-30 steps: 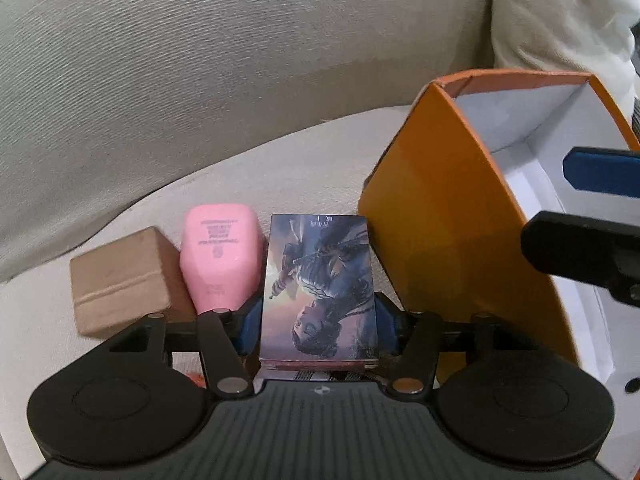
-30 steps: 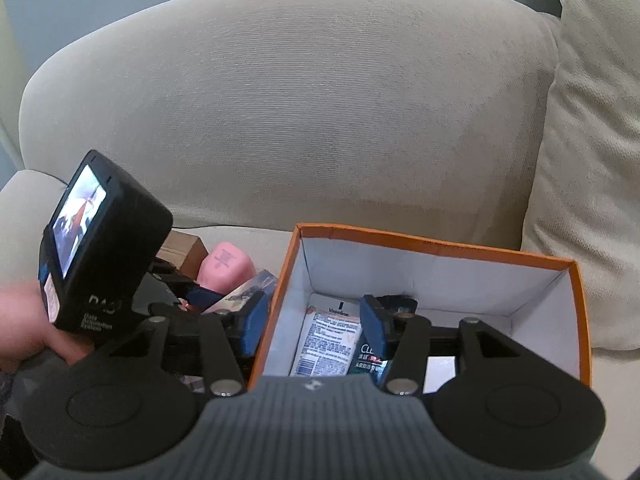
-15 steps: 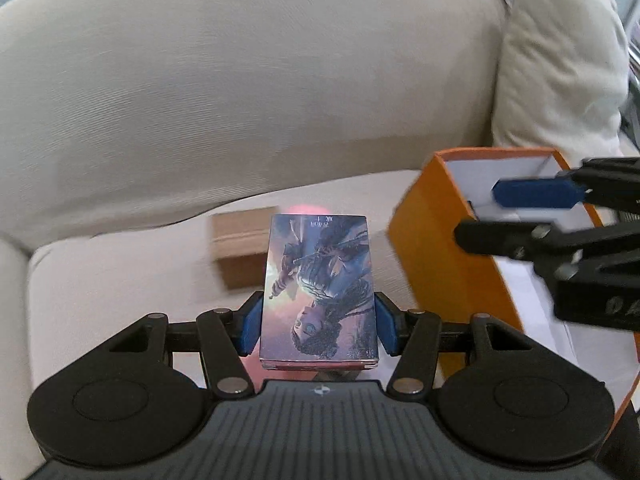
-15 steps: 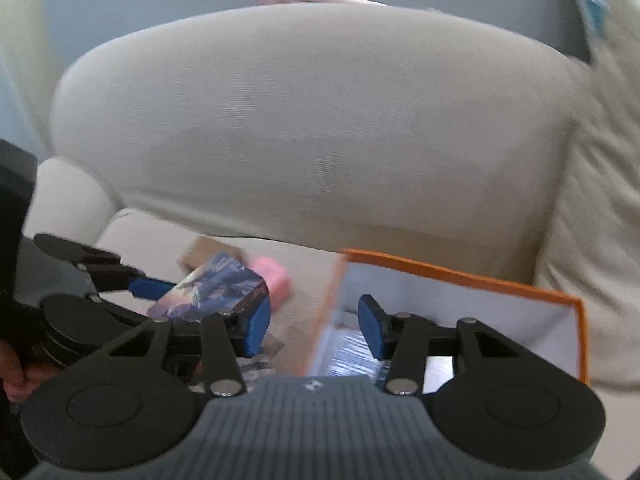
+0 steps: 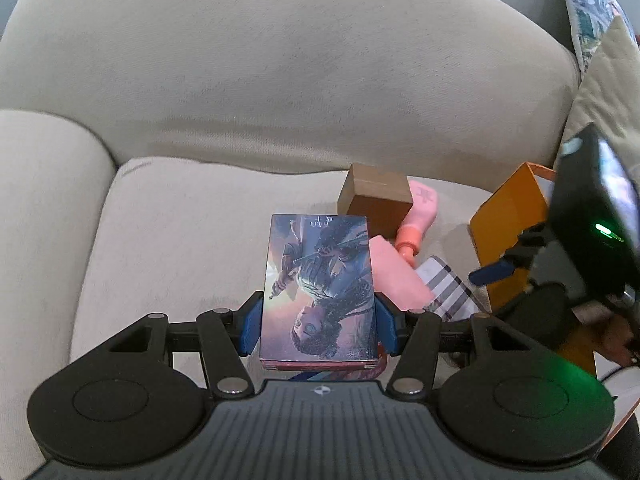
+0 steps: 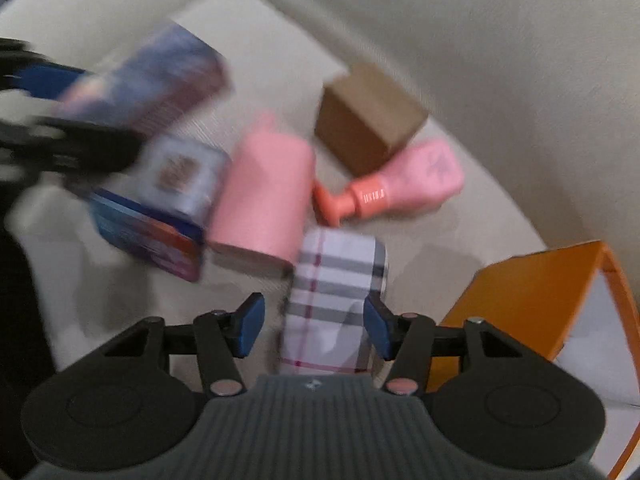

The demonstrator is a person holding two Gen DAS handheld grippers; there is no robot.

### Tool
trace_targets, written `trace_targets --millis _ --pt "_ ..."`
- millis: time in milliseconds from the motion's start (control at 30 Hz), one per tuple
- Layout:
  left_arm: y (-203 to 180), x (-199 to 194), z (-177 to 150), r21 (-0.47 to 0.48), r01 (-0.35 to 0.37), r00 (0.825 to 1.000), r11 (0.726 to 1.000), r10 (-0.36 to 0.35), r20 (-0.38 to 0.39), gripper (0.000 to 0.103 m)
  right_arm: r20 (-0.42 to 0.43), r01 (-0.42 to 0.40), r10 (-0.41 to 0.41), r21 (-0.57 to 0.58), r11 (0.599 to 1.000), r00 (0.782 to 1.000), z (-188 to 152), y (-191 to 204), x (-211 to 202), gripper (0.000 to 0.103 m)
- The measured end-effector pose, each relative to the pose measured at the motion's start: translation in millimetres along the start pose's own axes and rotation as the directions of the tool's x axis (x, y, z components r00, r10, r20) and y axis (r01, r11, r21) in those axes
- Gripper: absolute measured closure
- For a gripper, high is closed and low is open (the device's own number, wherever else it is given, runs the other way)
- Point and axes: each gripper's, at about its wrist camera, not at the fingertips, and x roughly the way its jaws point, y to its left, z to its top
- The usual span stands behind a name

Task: Organize rigid objects
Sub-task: 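Lift the picture box with the left gripper while the right grasps the plaid case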

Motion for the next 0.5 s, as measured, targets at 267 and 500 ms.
trace_targets --millis 267,500 --pt "3.5 9.9 -4.4 -0.03 0.044 0.999 0.999 -0.044 -0.002 0.039 -0.088 -0.04 0.049 0.101 0.994 0.995 10.3 -21.3 29.9 0.028" --pt "3.8 11.0 -6.9 -0.037 0.052 0.999 0.998 -0.052 -0.002 0.039 -0.058 -0.059 0.069 0.158 0.986 0.996 4.6 -32.3 23.6 0.034"
